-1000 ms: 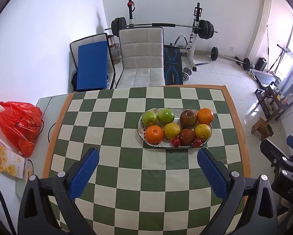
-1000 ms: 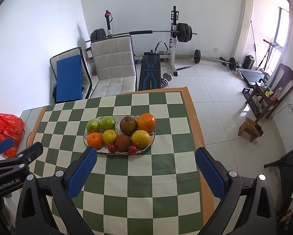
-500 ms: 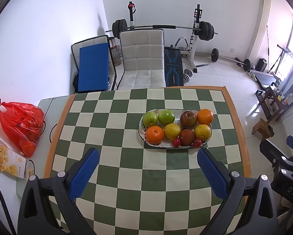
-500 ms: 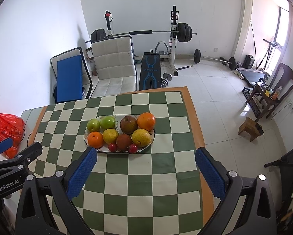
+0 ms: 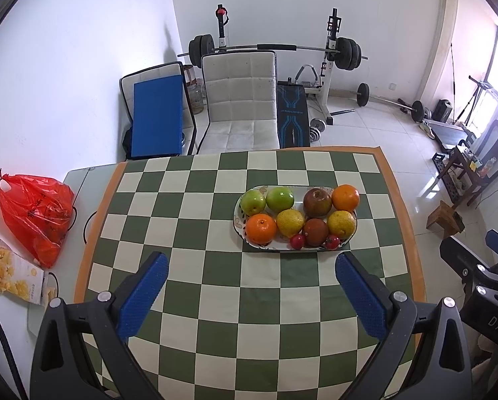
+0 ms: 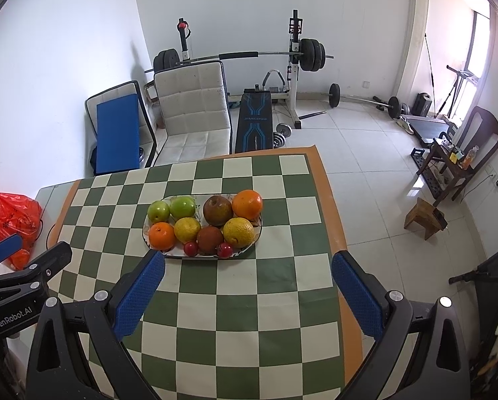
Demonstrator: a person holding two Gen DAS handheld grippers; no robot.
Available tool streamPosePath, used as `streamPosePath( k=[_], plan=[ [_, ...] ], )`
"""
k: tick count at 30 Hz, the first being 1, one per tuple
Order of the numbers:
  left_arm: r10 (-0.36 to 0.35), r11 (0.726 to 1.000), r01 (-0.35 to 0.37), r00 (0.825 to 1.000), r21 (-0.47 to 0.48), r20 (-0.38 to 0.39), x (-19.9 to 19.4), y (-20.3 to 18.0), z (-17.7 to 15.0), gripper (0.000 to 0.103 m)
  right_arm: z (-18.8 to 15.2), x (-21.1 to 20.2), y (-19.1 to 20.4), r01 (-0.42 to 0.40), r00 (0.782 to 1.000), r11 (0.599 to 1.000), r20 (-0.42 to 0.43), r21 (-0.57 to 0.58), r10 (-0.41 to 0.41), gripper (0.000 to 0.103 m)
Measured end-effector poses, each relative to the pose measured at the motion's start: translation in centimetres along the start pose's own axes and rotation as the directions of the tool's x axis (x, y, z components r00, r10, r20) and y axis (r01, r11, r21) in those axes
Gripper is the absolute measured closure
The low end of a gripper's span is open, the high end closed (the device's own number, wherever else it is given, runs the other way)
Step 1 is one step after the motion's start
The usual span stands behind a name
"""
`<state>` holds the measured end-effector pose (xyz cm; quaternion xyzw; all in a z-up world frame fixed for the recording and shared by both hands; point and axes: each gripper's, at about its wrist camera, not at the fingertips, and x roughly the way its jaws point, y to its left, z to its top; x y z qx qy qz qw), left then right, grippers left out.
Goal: Organize fruits
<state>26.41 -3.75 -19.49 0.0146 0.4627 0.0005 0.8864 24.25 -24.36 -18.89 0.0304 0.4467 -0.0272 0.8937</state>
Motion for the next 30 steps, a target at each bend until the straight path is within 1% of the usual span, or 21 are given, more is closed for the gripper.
streamPosePath(
  k=[5,12,30],
  plan=[
    [0.002,1.000,-0.002,1.000,-0.002,0.001,-0.1,-0.1,-0.1,0.000,-0.2,-0.2,0.0,-0.003,1.000,1.000,0.005,0.003,0.003,0.001],
    [0.000,1.000,0.000,1.000,-0.002,0.010,-0.3,-0.2,-0.3,0.000,-0.6,-2.2,0.0,-0.003,1.000,1.000,0.020,0.011,0.003,0.001],
    [-0.001,1.000,0.001,1.000,0.000,0.016,-0.8,-0.3,-0.5,0.000,-0.6,-3.1,0.4,-0.019,1.000,1.000,0.022,0.006,0.018,0.001]
  ],
)
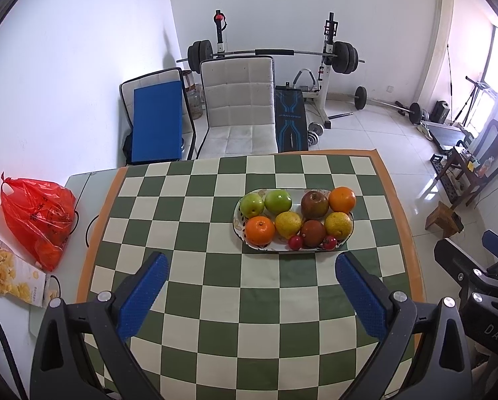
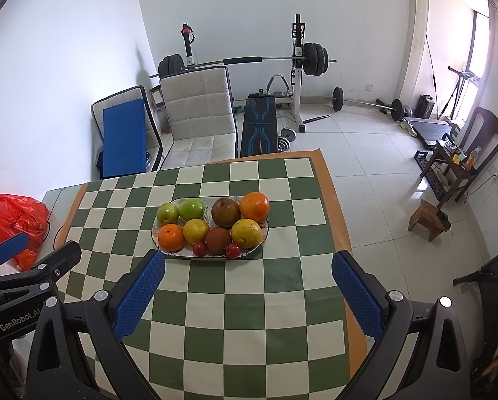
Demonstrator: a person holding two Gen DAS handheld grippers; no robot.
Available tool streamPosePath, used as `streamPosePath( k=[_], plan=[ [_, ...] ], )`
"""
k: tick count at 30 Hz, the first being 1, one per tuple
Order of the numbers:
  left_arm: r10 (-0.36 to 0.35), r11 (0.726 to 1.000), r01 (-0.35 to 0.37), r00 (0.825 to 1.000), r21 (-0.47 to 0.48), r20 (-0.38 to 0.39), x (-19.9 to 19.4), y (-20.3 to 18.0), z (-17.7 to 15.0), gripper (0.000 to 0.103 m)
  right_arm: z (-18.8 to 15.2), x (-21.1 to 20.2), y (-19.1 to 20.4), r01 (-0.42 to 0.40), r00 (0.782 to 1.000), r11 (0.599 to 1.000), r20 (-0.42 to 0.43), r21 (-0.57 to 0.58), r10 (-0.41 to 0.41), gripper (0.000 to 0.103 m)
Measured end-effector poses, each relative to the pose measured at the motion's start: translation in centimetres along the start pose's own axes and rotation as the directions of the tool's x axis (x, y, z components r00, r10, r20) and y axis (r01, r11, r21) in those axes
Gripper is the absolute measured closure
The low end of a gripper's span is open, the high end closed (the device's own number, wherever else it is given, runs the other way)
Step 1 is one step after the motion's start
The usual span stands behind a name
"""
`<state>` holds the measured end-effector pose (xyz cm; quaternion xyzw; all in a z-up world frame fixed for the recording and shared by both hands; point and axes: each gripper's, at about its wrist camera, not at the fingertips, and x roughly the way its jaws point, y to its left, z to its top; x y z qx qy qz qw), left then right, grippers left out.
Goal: Organize fruits
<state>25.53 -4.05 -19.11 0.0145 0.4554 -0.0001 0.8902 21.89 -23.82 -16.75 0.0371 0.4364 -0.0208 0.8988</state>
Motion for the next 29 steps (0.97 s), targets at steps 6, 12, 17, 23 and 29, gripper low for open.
streamPosePath(
  k=[6,12,17,23,29],
  plan=[
    [0.001,1.000,-0.001,1.000,-0.001,0.000,0.0,0.0,0.0,0.000,0.0,-0.4,0.0,0.000,1.000,1.000,-0.001,0.006,0.000,0.001],
    [-0.002,1.000,0.002,1.000,0.002,-0.001,-0.3,0.0,0.1,0.000,0.2,-0.7,-0.2,0.004,1.000,1.000,0.005,0.012,-0.004,0.001],
    [-0.003,1.000,0.003,1.000,0.003,-0.001,-0.6,0.0,0.5,0.000,0.3,-0.7,-0.3,0.003,1.000,1.000,-0.001,0.017,-0.003,0.001],
    [-0.006,1.000,0.006,1.000,0.009,0.000,-0.8,0.0,1.0,0.000,0.3,-0.5,-0.6,0.009,1.000,1.000,-0.006,0.025,-0.009,0.001],
    [-0.009,1.000,0.009,1.000,0.011,0.004,-0.8,0.0,1.0,0.000,0.2,-0.4,-0.8,0.011,1.000,1.000,-0.006,0.027,-0.011,0.001]
  ],
)
